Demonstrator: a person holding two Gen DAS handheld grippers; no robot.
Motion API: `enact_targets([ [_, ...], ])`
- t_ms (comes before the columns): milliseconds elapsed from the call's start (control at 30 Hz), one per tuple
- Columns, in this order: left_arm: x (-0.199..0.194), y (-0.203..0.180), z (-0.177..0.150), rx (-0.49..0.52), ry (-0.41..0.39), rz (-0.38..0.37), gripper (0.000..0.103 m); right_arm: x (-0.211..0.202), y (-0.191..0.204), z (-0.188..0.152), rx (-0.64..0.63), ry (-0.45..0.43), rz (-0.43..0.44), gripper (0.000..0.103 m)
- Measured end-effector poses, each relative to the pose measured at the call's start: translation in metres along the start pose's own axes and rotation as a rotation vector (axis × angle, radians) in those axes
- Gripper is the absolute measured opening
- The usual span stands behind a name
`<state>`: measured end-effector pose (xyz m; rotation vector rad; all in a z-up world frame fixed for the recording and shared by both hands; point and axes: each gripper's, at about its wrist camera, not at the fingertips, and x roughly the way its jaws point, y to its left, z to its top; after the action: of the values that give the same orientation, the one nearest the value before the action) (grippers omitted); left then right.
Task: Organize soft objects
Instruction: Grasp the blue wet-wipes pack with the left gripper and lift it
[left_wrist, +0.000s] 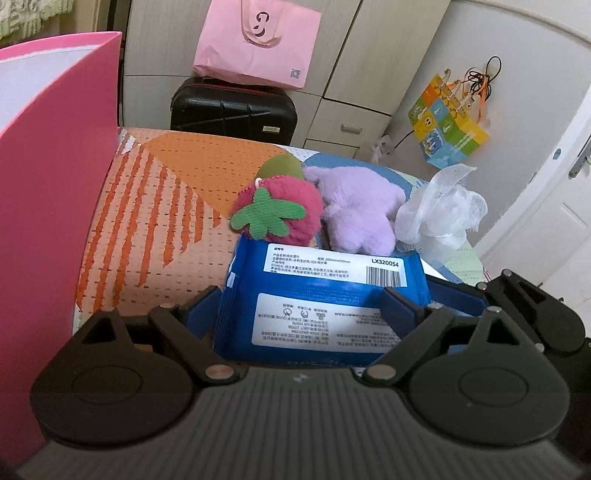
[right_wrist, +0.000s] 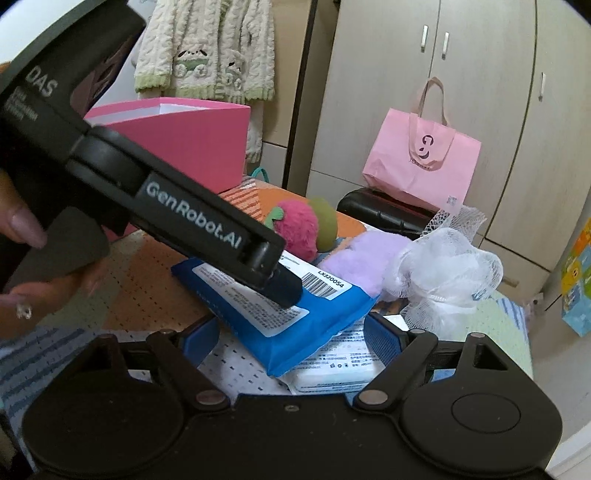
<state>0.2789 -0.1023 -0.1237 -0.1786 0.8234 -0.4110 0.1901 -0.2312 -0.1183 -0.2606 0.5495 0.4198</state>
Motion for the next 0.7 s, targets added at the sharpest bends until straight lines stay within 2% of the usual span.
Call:
enact_targets([
  [67, -0.001, 0.000, 0.000, 0.002, 0.010, -0.009, 0.090, 0.000, 0.000, 0.000, 0.022, -0.006, 0.000, 0.083],
  [133, -0.003, 0.000, 0.000, -0.003, 0.023, -0.034, 0.084, 0.000, 0.002, 0.000, 0.018, -0.007, -0.004, 0.078],
  [267, -0.006, -0.005, -0.007, 0.019, 0.011, -0.044, 0.083, 0.000, 0.007, -0.001, 0.010, -0.011, -0.034, 0.065],
  [400, -0.009, -0.008, -0.012, 0.035, 0.001, -0.060, 0.083, -0.002, 0.008, -0.002, 0.013, -0.020, -0.040, 0.063],
  [700, -0.029, -0.031, -0.020, 0.127, 0.005, -0.045, 0.082, -0.014, 0.003, -0.002, 0.081, -0.046, -0.021, 0.059],
])
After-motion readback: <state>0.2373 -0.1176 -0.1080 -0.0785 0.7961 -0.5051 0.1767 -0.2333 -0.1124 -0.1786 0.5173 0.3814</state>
